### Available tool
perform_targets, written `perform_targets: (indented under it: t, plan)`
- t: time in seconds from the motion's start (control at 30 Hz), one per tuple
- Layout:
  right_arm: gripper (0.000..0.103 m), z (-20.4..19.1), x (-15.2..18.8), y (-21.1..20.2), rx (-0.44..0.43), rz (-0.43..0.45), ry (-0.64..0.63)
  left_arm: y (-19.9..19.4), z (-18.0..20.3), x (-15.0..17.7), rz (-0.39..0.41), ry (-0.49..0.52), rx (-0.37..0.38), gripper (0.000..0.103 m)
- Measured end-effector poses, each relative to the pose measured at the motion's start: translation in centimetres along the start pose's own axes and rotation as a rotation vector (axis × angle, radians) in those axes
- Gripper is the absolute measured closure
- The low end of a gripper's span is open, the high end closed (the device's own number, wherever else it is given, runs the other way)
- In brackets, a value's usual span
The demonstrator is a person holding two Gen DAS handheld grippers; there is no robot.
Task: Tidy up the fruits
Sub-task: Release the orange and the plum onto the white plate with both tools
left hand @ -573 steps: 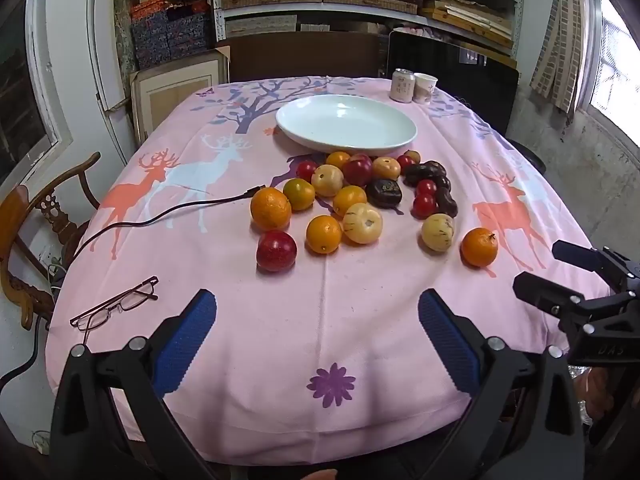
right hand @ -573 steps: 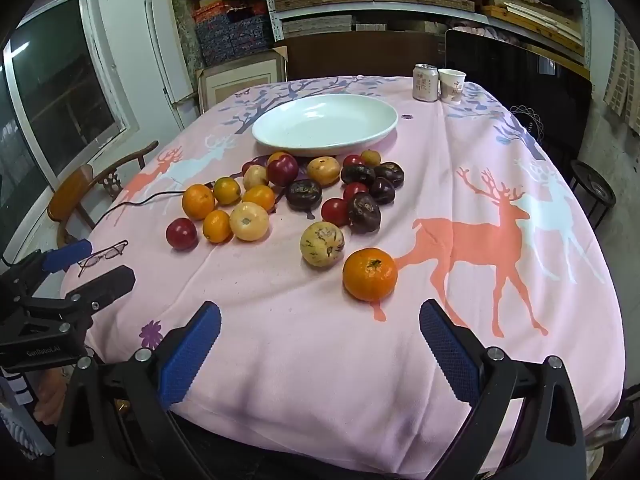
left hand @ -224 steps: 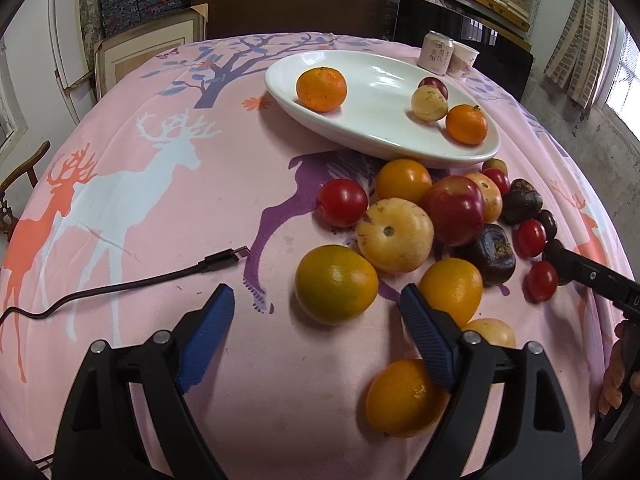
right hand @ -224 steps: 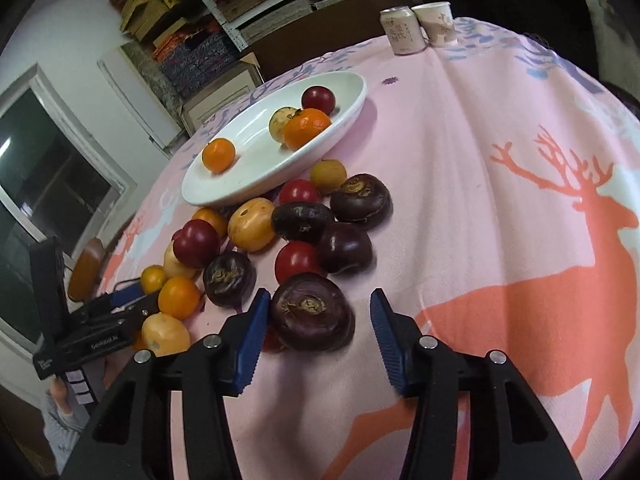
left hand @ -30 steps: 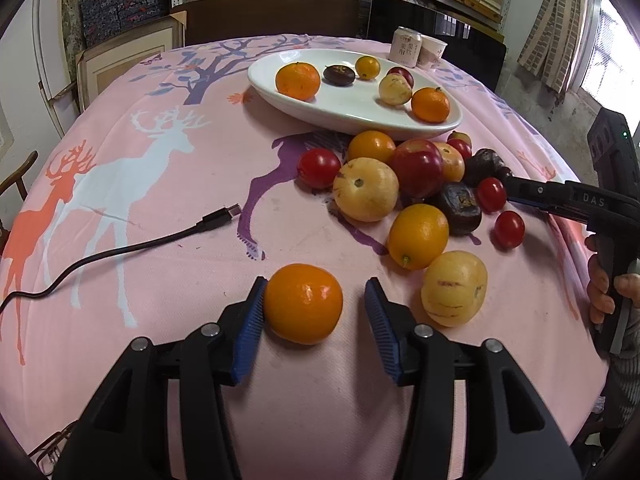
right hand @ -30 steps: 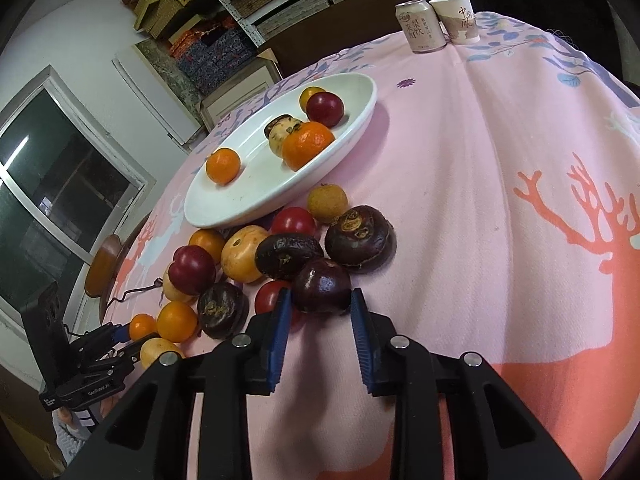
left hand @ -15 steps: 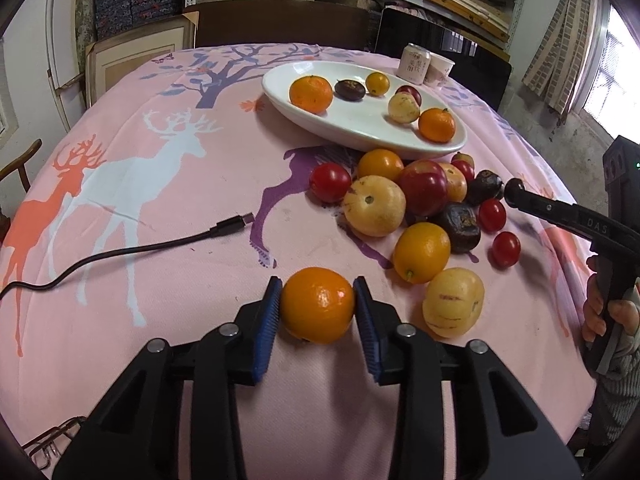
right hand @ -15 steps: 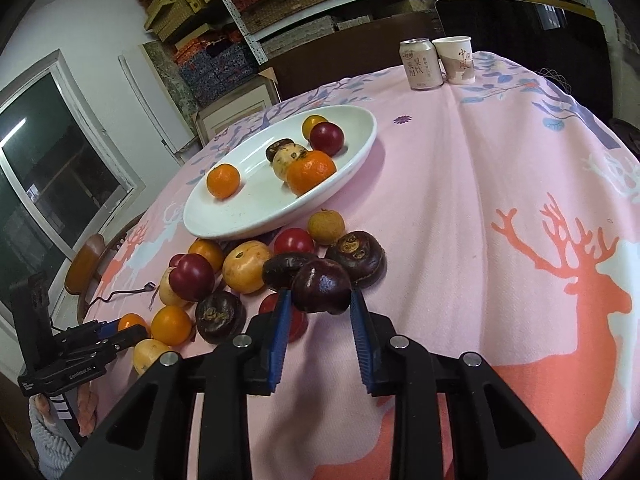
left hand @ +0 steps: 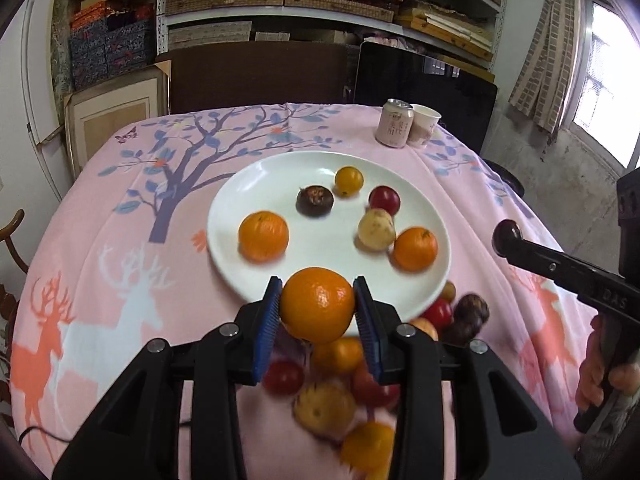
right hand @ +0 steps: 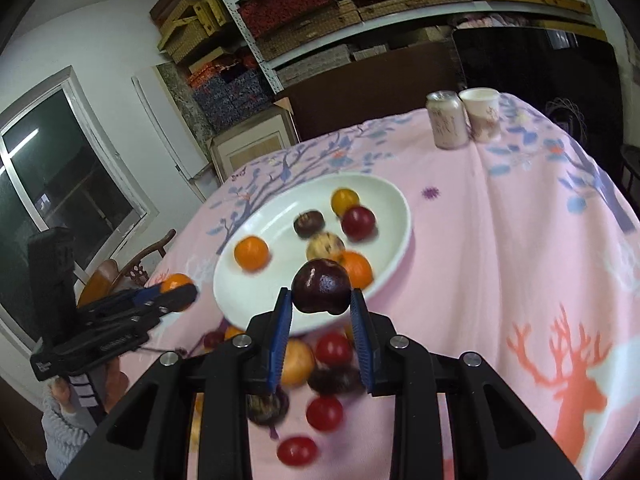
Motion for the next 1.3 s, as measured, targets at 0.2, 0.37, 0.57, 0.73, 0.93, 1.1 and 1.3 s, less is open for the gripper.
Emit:
perform_targets:
  t: [0.2, 0.37, 0.57, 0.73, 0.93, 1.1, 1.3]
  plan:
    - [0.073, -0.6, -4.2, 3.5, -0.003, -0.014, 0.002, 4.1, -0.6, -1.4, -0.047, -0.035, 0.005, 0.067]
    - [0.073, -2.0, -6.4, 7.4, 0.013, -0.064, -0.043, 6.0, -1.4, -2.0, -0.071, -0.037, 0.006, 0.067]
    - [0.049, -3.6, -7.4, 10.8, 0.026, -0.09, -0.074, 6.9, -1.5, -1.8, -0.09, -0.032, 0.025, 0.05]
    - [0.045, -3.3, -7.2, 8.8, 0.037, -0.036, -0.09, 5.0, -1.6, -1.7, -0.036, -0.037, 0.026, 0.036]
    - [0.015, -0.9, -5.0, 1.7, 0.002, 0.126, 0.004, 1.9, -3.1, 0.2, 0.024, -0.068, -0.036, 0.026]
    - [0.011, 4.0, 0.8, -1.6, 0.011, 0.182, 0.171, 0.1, -4.3, 3.7, 0.029, -0.127, -0.054, 0.026]
    - [0.007, 6.8, 4.6, -2.0, -0.035, 0.144, 0.311, -1.4, -5.4, 8.6, 0.01, -0.205, -0.06, 0.02]
Point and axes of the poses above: each gripper's, at about its wrist camera, not at the fingertips, and y roughly the way its jaws point, z to its right, x to its underside, the point moved 3 cm from there along y, roughly the way its jaws point, and after that the axes turned 10 degrees about -z, right-handed, at the moved point
